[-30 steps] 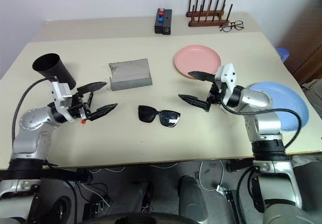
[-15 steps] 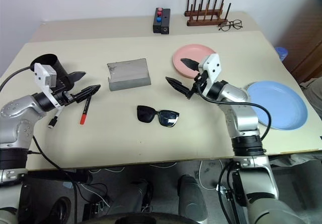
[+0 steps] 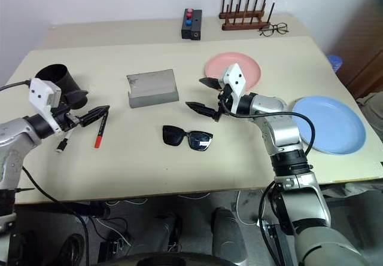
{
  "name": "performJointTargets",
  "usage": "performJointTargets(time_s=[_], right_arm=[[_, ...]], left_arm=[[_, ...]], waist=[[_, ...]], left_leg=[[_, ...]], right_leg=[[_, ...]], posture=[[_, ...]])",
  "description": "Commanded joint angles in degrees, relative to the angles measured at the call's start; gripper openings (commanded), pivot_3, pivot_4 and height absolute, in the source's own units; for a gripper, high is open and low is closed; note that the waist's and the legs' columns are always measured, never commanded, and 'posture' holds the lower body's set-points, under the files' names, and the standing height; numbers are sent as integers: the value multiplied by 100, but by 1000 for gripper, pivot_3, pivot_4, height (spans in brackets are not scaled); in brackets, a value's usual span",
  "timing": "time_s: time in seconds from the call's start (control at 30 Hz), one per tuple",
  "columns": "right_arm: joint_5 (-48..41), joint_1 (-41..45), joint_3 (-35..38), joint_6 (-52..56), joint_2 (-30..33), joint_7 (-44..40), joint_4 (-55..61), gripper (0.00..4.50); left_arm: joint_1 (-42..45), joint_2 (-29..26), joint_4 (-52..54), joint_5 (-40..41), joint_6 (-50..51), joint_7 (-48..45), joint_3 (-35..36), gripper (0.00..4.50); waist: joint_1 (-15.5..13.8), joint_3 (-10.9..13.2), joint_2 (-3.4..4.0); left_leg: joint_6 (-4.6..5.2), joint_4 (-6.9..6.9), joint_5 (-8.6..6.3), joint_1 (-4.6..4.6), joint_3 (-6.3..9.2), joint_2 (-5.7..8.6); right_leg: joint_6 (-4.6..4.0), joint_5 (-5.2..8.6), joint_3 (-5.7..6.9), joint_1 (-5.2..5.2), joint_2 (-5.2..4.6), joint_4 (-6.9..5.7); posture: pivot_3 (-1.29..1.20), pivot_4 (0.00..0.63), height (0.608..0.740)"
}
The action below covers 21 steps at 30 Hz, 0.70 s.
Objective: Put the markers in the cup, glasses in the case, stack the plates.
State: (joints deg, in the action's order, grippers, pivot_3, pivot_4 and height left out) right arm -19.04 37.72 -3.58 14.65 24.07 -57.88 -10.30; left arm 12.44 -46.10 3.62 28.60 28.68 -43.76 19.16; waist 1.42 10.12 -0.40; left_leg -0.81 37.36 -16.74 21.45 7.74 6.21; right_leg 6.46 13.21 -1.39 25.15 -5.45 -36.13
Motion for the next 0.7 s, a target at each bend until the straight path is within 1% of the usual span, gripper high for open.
performJointTargets(time_s=[0.03, 0.1, 0.13, 0.2, 0.27, 0.33, 0.5, 0.6, 0.7], right_arm=[[-78, 7, -52, -125, 99, -298, 269, 4453], [-7, 13, -139, -170, 196, -477, 299, 4453], [-1, 19, -163, -150, 234, -544, 303, 4453], [-118, 37, -176, 34, 258, -655, 341, 4453], [-106, 41, -198, -38, 221, -691, 383, 4453], [-177, 45, -212, 34, 163, -741, 445, 4453], [-130, -26, -260, -13, 85, -638, 562, 4453], [-171, -118, -238, 60, 90, -578, 701, 4453], [-155, -227, -224, 104, 140, -539, 844, 4453]], left_arm=[[-347, -419, 306, -25, 682, 320, 586, 4500], [-593, -617, 415, -232, 1111, 669, 750, 4500], [-650, -665, 516, -143, 1434, 767, 835, 4500], [-528, -651, 638, 18, 1705, 887, 959, 4500], [-334, -666, 505, 1, 1878, 1031, 997, 4500], [-198, -720, 255, -194, 1990, 1243, 919, 4500], [-42, -975, -19, -491, 2744, 1455, 375, 4500], [477, -953, -625, -452, 3202, 1465, 208, 4500], [841, -1008, -1056, -633, 3178, 1368, -162, 4500]], waist=[[0, 0, 0], [-5, 2, 3], [-24, 2, 3], [-58, 2, 1], [-102, 2, -2], [-93, 0, -6], [-35, 1, -5], [-53, 0, -7], [-60, -1, -8]], left_leg=[[-1, -7, 1, 0, 0, -1], [-7, -17, 4, 1, 0, -7], [-7, -19, 4, 1, 0, -6], [-3, -17, 2, 1, 1, -6], [-3, -15, 2, 1, 4, -4], [-4, -12, 2, 0, 9, -3], [-33, -21, 19, 0, 5, -6], [-35, -21, 20, 1, 6, -6], [-36, -19, 20, 2, 6, -4]], right_leg=[[-1, 1, 0, 6, 1, -2], [-6, -2, -1, 14, 6, -3], [-6, -2, -1, 14, 6, -2], [-8, -4, 0, 11, 14, -1], [-10, -5, 5, 6, 12, 0], [-13, -7, 11, 1, 11, 0], [-14, -8, 4, 12, 11, 0], [-14, -8, 5, 14, 15, -3], [-14, -8, 6, 12, 14, -3]], posture=[[0, 150, 740], [0, 150, 740], [0, 150, 740], [0, 150, 740], [0, 150, 740], [0, 150, 740], [0, 150, 740], [0, 150, 740], [0, 150, 740]])
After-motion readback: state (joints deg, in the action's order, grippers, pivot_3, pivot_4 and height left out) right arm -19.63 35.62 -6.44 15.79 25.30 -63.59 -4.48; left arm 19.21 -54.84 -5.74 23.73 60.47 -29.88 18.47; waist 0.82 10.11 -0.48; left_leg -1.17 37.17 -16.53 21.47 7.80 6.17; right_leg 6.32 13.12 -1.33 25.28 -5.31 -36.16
